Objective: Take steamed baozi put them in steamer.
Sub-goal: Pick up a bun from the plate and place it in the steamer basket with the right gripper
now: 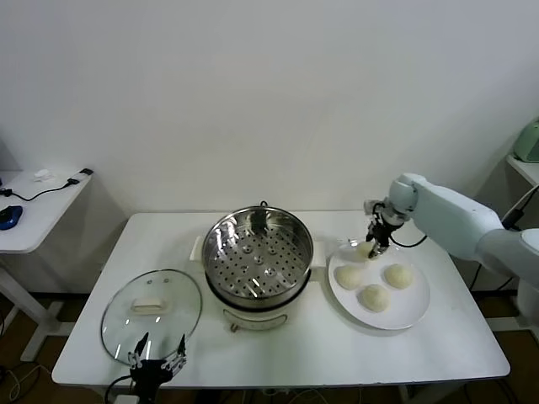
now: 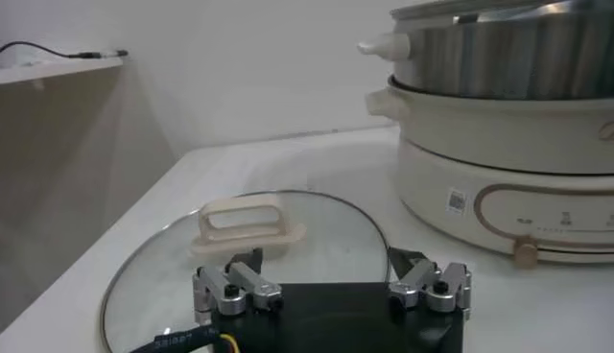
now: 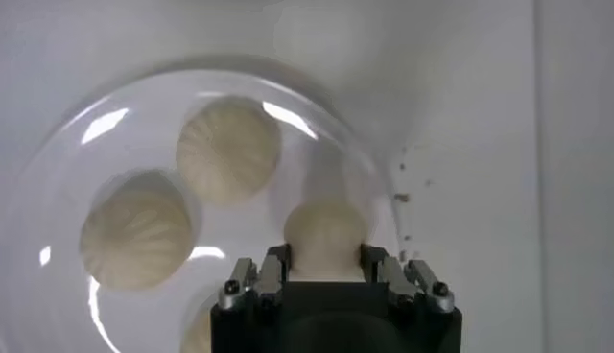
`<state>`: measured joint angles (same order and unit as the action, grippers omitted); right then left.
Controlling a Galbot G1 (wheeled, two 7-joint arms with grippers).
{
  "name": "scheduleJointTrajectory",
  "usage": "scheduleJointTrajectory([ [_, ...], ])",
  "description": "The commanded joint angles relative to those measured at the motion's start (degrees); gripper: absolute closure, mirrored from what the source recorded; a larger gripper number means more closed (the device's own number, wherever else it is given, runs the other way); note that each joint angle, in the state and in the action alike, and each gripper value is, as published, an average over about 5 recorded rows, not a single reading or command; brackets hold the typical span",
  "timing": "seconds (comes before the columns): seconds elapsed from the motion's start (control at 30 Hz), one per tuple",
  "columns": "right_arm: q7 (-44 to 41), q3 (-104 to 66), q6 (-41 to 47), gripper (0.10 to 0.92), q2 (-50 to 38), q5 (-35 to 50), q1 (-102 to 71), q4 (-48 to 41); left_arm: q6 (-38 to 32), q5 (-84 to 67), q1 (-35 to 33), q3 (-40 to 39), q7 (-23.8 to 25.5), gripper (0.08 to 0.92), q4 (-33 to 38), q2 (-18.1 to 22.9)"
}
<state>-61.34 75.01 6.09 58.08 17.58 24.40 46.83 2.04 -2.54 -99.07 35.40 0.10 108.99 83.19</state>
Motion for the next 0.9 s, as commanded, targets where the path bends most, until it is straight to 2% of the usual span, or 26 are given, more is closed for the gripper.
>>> scheduleJointTrajectory([
  [0.03,-0.3,11.4,-0.6,0.508,-1.4,8.9,17.7,14.6,-0.1,0.1,-0.5,0.0,0.0,0.177,0.9,-0.3],
  [0.13,0.0,16.0,-3.0,0.505,1.9,13.6,28.7,23.8,-0.6,0.0,-1.0,0.1,0.0,0.177,1.5,-1.0],
  [0.23,0.3,16.9,-8.0,0.5,7.0,15.7,36.0,29.0,-0.6,0.4,-1.0,-0.3,0.0,0.177,2.3,-1.0],
  [0.43,1.0,16.3,-19.1,0.501,17.3,13.2,38.8,34.3,-0.1,1.7,-1.0,-1.9,0.1,0.177,2.7,-0.2],
  [0.53,2.1,16.4,-24.0,0.5,19.1,8.3,34.8,35.8,-0.2,2.4,-1.2,-2.5,0.1,0.177,2.9,0.2],
  [0.63,2.9,15.5,-30.6,0.501,19.2,-1.2,28.2,33.4,-0.3,2.9,-1.6,-2.7,0.0,0.177,3.0,0.5],
  [0.77,5.8,11.8,-40.5,0.501,19.2,-15.6,17.8,23.9,-0.4,3.4,-2.0,-2.7,-0.2,0.177,3.1,0.9],
  [0.9,9.0,8.3,-44.4,0.501,19.4,-23.7,9.8,15.2,-0.5,3.5,-2.4,-2.5,-0.3,0.177,3.3,1.1],
])
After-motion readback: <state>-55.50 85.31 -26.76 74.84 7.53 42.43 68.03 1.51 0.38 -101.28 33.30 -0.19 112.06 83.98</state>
